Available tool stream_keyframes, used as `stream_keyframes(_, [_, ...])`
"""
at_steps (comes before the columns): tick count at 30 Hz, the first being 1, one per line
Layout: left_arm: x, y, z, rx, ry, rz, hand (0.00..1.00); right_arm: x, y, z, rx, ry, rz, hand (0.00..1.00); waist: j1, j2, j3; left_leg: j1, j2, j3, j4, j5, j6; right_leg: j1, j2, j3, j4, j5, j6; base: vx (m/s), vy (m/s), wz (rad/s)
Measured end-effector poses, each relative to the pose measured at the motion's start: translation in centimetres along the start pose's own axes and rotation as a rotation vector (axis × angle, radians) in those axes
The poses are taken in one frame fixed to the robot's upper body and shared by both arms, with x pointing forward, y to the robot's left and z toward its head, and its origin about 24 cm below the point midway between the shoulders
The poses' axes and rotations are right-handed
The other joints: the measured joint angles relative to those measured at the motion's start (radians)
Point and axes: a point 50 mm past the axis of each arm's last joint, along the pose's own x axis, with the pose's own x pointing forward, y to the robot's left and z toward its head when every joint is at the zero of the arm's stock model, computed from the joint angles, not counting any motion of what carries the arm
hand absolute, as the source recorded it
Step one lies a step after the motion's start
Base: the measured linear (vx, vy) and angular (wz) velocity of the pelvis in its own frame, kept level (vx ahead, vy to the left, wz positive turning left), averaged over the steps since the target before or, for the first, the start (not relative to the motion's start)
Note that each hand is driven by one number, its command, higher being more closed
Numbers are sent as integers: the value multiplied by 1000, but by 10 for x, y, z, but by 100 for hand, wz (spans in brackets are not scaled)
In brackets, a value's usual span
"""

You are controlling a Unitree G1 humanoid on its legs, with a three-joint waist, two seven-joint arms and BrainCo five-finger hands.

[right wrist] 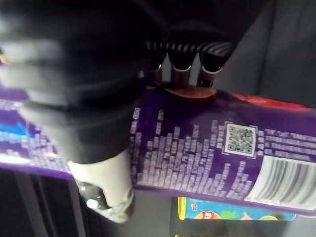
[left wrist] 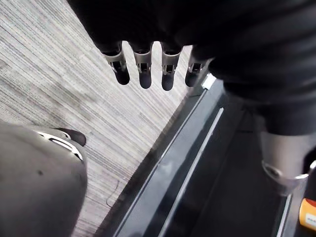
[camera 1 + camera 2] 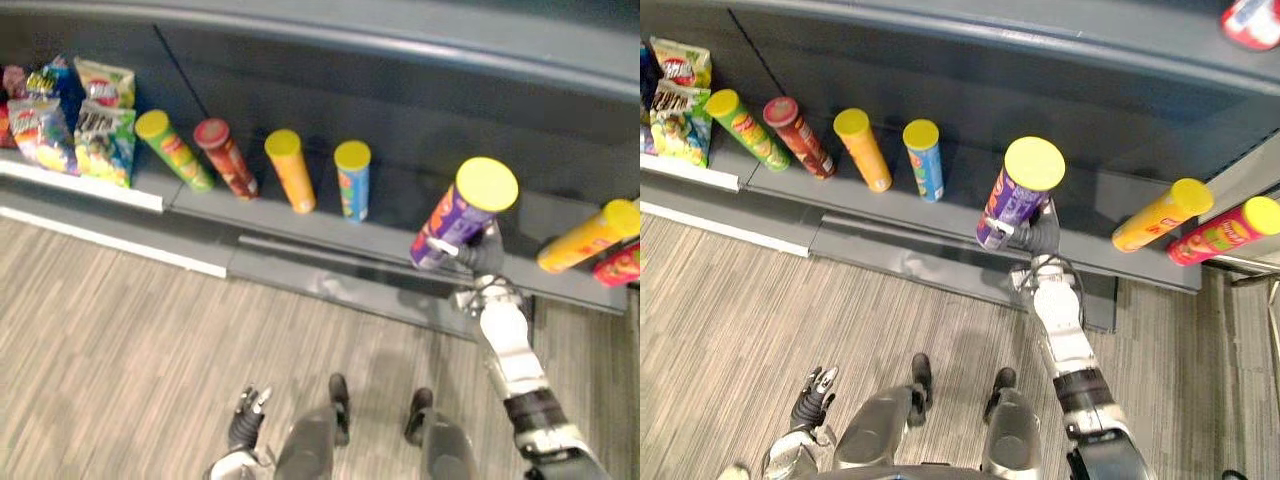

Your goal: Put the gum and the chips on the shelf.

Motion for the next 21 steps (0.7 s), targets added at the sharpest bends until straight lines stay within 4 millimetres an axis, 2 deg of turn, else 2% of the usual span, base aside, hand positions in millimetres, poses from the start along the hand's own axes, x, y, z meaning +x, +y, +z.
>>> stream_keyframes(5, [0, -6, -1, 12, 8, -24, 0, 17, -8, -1, -71, -5, -72, 100, 23, 37, 33, -57, -7, -6, 42, 0, 0, -68, -27, 3, 77, -30, -5, -99, -31, 10])
stream_keyframes(9, [1, -8, -1, 16, 6, -31, 0, 28, -13, 2, -90, -13, -125, 100, 32, 48, 41, -88, -7, -8, 48, 13, 3, -104, -35, -2, 104, -40, -7, -60, -76, 7])
stream_keyframes(10, [2, -12, 1, 22, -1, -42, 0, 39, -20, 7, -146, -31, -159, 100, 38, 63, 52, -109, -8, -9, 62, 15, 2, -128, -41, -2, 127, -45, -10, -45, -65, 4])
stream_keyframes(14, [6, -23, 7, 30, -18, -67, 0, 55, -28, 16, -172, -70, -218, 100, 44, 83, 65, -147, -7, -13, 78, 20, 3, -167, -48, -5, 155, -47, -15, -35, -63, 5])
stream_keyframes(21, [11, -46, 18, 10, -62, -121, 0, 68, -42, 32, -222, -143, -317, 100, 67, 102, 84, -217, -3, -30, 133, 17, 3, -236, -61, -13, 230, -76, -34, -17, -78, 9])
